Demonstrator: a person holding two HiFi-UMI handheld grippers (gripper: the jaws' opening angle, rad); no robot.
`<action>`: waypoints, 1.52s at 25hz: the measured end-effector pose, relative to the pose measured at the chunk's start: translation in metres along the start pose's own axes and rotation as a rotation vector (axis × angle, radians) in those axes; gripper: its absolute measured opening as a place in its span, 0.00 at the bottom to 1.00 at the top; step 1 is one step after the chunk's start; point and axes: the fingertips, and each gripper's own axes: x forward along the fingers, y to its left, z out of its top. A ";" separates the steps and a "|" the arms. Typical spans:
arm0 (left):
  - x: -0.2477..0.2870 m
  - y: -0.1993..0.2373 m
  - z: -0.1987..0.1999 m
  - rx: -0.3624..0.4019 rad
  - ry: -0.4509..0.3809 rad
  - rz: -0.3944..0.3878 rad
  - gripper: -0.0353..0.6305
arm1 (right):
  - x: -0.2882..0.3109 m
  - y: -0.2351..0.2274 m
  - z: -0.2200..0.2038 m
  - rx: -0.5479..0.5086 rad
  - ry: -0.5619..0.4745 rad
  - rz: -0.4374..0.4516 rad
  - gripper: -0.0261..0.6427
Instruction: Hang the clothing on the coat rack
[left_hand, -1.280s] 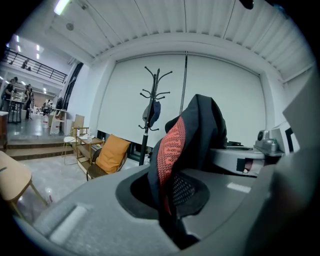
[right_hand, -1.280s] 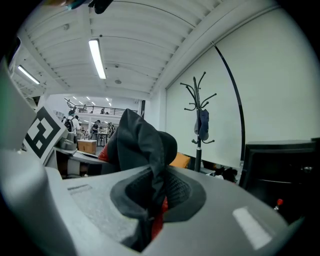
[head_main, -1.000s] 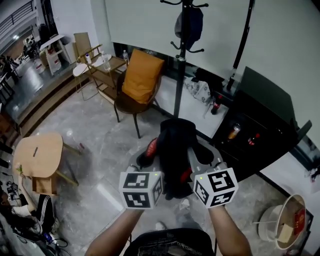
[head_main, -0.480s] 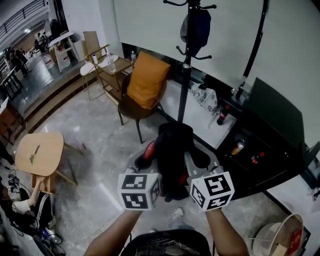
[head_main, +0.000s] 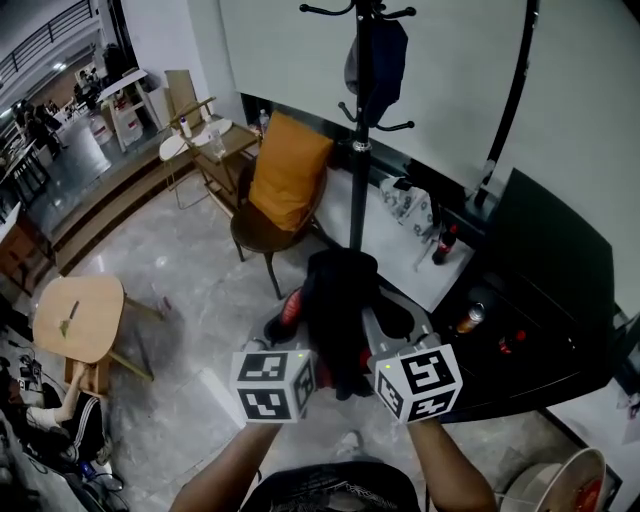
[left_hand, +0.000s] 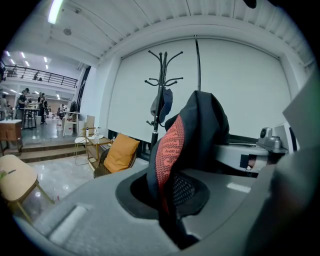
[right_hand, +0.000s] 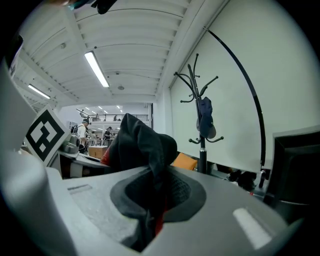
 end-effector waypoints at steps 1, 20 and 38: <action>0.007 -0.003 0.002 0.001 0.002 0.003 0.08 | 0.003 -0.007 0.001 0.001 -0.001 0.003 0.08; 0.085 -0.033 0.020 0.028 0.016 -0.015 0.08 | 0.027 -0.084 0.000 0.023 -0.007 -0.012 0.08; 0.185 0.025 0.058 0.035 0.030 -0.191 0.08 | 0.122 -0.114 0.013 0.017 0.018 -0.198 0.08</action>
